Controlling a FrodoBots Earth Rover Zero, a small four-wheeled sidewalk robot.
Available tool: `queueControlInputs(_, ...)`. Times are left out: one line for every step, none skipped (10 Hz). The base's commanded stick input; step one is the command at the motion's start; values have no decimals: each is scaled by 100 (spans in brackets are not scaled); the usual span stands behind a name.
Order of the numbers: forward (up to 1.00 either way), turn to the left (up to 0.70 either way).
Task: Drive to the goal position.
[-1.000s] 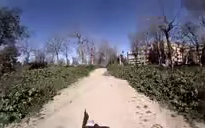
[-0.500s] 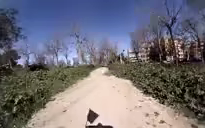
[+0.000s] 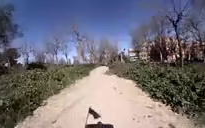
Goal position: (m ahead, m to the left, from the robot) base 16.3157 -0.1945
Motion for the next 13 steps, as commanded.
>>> queueControlInputs(70, 0)
queueControlInputs(70, 0)
queueControlInputs(70, 0)
queueControlInputs(70, 0)
queueControlInputs(70, 0)
queueControlInputs(70, 0)
queueControlInputs(70, 0)
queueControlInputs(70, 0)
queueControlInputs(70, 0)
queueControlInputs(70, 0)
queueControlInputs(70, 0)
queueControlInputs(70, 0)
queueControlInputs(70, 0)
